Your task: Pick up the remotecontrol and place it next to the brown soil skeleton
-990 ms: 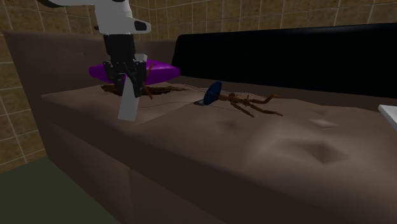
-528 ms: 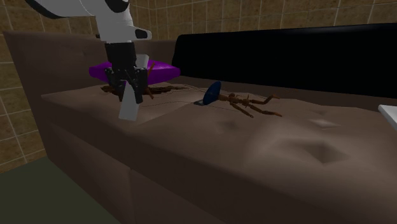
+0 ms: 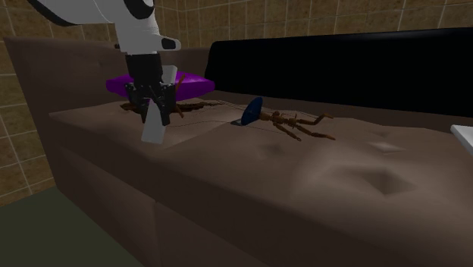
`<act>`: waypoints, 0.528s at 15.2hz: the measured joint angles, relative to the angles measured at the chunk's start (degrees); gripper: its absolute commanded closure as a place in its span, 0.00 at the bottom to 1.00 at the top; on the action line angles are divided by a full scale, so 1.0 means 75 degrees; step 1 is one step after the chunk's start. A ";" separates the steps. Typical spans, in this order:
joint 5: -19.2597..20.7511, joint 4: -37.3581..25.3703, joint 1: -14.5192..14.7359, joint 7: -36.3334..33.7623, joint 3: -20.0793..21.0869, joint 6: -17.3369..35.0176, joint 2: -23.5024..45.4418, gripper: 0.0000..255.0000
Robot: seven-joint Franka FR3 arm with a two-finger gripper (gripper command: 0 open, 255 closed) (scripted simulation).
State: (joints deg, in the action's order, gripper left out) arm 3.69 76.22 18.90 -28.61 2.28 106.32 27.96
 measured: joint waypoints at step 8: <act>-0.0021 -0.0149 0.0034 -0.0013 0.0026 -0.0261 0.0120 0.00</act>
State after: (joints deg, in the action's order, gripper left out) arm 3.53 75.10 19.15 -28.71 2.47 104.36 28.86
